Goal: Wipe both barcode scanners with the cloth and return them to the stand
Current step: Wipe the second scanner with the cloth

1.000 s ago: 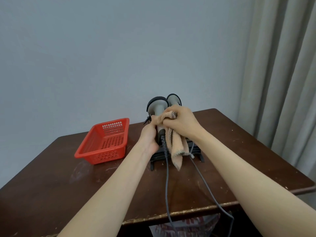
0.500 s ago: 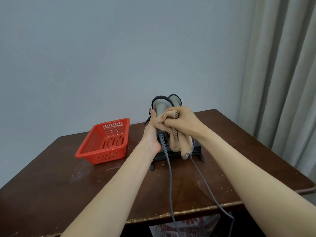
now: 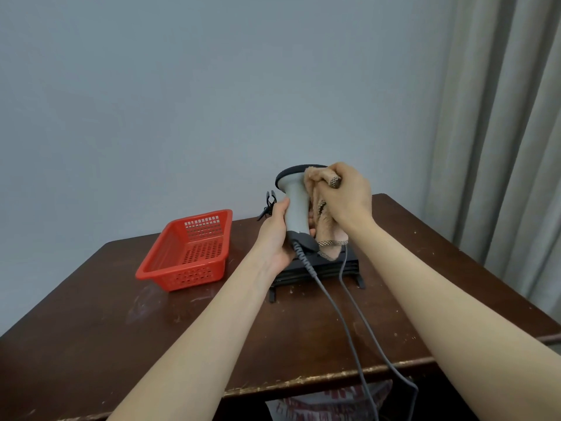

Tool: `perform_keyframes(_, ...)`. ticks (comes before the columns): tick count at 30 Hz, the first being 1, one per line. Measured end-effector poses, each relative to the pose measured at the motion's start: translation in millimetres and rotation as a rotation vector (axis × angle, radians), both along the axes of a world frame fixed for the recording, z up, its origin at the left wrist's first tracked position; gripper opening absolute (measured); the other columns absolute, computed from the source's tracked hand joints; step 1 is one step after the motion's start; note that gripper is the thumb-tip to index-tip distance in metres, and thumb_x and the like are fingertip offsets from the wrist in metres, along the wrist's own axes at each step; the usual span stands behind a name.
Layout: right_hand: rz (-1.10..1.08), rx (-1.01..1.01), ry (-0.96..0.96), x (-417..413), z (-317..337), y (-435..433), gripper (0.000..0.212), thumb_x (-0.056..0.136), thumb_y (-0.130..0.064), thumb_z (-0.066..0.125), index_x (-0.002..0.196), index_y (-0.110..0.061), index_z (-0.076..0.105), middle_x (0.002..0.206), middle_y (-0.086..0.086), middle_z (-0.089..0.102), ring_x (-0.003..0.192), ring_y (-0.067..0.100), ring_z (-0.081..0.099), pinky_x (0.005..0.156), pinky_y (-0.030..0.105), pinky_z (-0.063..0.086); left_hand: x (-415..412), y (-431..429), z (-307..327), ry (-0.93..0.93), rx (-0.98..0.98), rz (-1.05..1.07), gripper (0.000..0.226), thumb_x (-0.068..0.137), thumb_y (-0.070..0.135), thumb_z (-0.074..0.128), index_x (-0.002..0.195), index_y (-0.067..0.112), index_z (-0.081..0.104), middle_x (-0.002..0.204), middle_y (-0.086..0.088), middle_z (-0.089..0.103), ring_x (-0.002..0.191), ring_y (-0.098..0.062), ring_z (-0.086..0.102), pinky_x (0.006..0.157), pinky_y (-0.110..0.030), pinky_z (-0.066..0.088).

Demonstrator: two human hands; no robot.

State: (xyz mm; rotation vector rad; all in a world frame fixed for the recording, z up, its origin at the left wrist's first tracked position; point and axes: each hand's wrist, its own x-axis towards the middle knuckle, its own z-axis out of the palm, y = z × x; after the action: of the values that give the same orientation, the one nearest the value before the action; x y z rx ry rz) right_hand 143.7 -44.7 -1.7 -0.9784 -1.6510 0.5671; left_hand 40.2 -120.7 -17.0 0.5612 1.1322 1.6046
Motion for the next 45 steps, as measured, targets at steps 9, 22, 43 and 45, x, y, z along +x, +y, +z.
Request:
perform_keyframes(9,0.433,-0.027,-0.215,6.1,2.6,-22.9,0.004,0.072,-0.012,0.068,0.071,-0.012,0.072,0.074,0.005,0.069,0.072,0.014,0.064,0.07,0.034,0.053,-0.9,-0.1,-0.7,-0.039,0.03,0.049,0.031,0.095,0.033,0.046,0.082,0.009,0.061,0.057,-0.005,0.063,0.047,-0.016,0.059,0.049,-0.025,0.048)
perform_keyframes(22,-0.023,0.114,-0.354,4.4,12.9,-18.1,0.012,0.081,-0.033,0.061,0.083,-0.021,0.057,0.092,-0.002,0.063,0.084,0.023,0.056,0.065,0.032,0.039,9.5,-1.6,-1.9,0.008,-0.009,0.08,0.033,0.095,0.035,0.047,0.084,0.006,0.058,0.053,-0.006,0.059,0.046,-0.017,0.054,0.044,-0.023,0.045)
perform_keyframes(43,-0.012,0.086,-0.358,3.0,8.9,-14.6,0.007,0.082,-0.024,0.054,0.081,-0.024,0.061,0.083,-0.004,0.063,0.084,0.025,0.059,0.062,0.03,0.038,12.8,-0.2,-5.5,-0.022,-0.011,0.092,0.034,0.094,0.037,0.047,0.094,0.005,0.058,0.066,-0.01,0.058,0.051,-0.019,0.054,0.044,-0.025,0.045)
perform_keyframes(45,0.109,0.085,-0.356,3.1,6.2,-17.0,0.007,0.082,-0.024,0.059,0.083,-0.025,0.065,0.089,-0.004,0.068,0.088,0.022,0.06,0.067,0.034,0.046,11.9,1.7,-4.6,-0.038,-0.009,0.097,0.031,0.094,0.035,0.047,0.092,0.007,0.058,0.063,-0.009,0.059,0.048,-0.019,0.055,0.043,-0.024,0.045)
